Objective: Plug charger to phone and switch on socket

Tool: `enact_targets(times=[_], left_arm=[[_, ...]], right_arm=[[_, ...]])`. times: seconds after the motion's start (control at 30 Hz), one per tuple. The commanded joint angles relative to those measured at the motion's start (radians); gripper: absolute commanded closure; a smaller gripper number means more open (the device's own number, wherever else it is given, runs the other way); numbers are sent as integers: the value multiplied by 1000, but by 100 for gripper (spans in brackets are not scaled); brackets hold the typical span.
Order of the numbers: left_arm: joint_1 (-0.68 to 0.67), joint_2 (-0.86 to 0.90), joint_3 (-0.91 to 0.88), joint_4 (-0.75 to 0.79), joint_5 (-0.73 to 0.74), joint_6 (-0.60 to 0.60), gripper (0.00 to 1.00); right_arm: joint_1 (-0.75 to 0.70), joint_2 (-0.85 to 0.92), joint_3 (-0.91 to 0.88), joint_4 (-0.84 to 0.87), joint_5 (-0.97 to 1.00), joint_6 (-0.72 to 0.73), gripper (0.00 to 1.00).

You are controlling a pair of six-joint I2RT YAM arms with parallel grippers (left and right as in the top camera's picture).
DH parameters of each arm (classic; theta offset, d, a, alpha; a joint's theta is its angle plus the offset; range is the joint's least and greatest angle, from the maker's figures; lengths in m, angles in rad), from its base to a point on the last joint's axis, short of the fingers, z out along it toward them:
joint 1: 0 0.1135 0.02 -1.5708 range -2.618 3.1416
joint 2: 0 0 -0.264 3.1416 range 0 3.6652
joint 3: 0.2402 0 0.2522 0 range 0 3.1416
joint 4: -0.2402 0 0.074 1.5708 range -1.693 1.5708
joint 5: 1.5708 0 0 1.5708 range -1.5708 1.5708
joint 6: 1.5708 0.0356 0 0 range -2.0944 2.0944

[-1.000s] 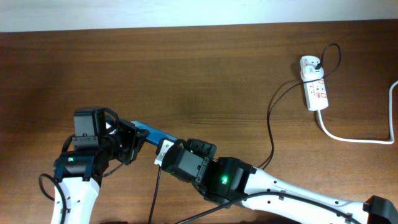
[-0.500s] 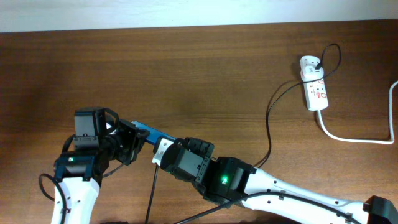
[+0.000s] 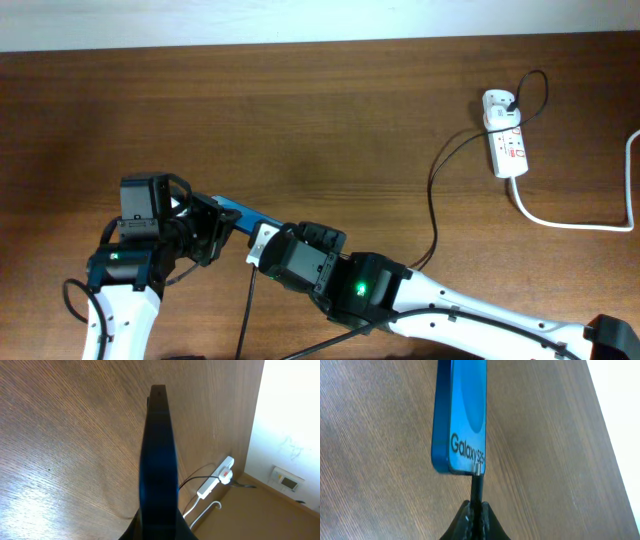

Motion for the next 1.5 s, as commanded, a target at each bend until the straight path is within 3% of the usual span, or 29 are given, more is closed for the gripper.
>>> enact_targets(times=[0.0, 1.47], left_arm=[[0, -5, 15, 3, 29, 20, 100], [0, -5, 15, 3, 26, 20, 100]], right_arm=[[-7, 0, 4, -18, 5, 11, 96], [-6, 0, 33, -42, 5, 11, 96]])
